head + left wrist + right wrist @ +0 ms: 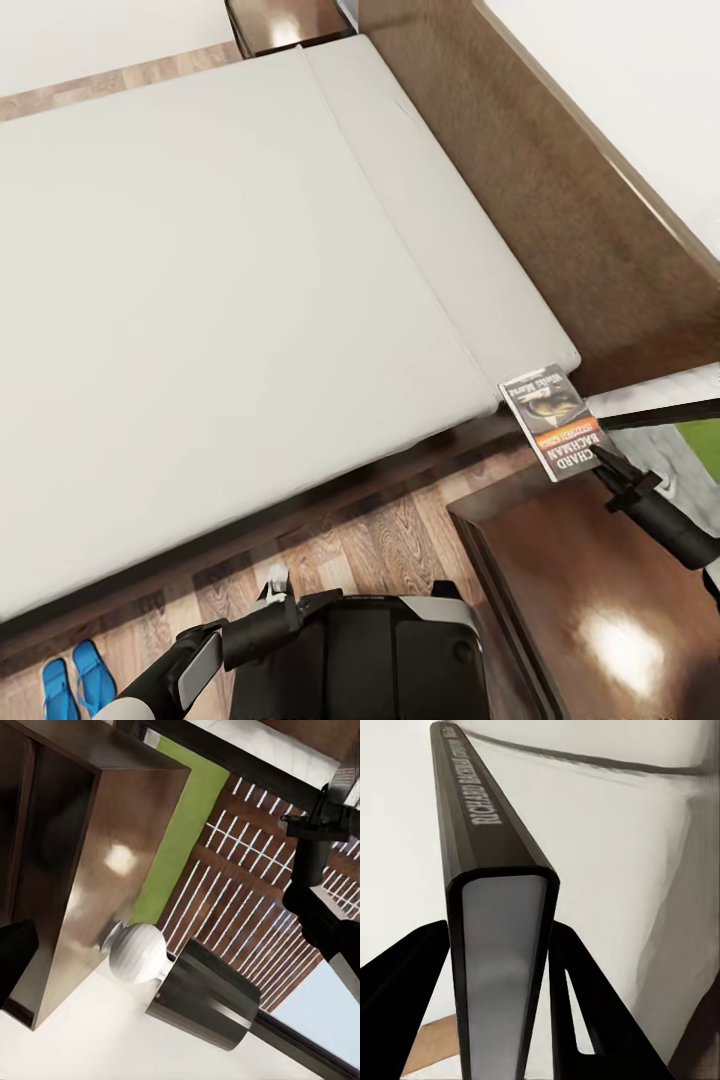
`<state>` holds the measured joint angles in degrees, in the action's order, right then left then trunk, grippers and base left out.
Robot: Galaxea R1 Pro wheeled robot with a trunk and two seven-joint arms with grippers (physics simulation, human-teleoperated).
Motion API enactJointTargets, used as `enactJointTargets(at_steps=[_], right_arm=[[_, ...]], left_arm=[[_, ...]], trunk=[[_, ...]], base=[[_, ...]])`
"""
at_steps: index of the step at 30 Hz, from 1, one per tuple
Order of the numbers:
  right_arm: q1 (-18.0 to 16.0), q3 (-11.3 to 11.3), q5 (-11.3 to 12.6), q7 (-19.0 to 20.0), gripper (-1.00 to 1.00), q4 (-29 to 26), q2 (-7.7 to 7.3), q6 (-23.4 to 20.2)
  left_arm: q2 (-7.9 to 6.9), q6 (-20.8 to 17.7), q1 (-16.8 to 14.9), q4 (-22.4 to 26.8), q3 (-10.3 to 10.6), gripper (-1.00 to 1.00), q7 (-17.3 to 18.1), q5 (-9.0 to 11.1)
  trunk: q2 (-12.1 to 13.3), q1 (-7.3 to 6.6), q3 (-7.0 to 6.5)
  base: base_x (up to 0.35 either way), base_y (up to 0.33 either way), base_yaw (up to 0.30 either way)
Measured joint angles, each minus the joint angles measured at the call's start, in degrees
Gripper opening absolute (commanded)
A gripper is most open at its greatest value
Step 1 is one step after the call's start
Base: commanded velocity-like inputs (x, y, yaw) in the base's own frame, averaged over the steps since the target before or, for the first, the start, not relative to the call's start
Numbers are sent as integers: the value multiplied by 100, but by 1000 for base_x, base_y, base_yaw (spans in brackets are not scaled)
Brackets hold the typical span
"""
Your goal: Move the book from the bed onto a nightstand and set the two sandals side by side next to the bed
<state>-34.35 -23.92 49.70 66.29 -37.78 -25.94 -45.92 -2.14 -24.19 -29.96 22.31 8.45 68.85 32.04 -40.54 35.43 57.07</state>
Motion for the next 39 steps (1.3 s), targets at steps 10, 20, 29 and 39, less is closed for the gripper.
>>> enactJointTargets(at_steps=[10,20,29,39], right_arm=[[98,13,-2493,520,-100,691,-12,-160],[104,8,-4214,1980,-100,695,14,154],[106,7,-4329,2093,-100,723,45,222],[105,7,-4327,2082,-100,753,48,227]], left_arm=[[-3,-1,0,-1,-4,100,-22,-6],[-16,-8,0,0,-9,100,-10,-5],[-18,-11,0,0,-9,100,0,1],[-17,-18,0,-1,-10,100,8,2]], trunk=[[402,-220,-180],[803,-440,-360],[1165,-638,-522],[1567,-858,-758]], base=[[0,0,0],[0,0,0],[0,0,0],[0,0,-53]])
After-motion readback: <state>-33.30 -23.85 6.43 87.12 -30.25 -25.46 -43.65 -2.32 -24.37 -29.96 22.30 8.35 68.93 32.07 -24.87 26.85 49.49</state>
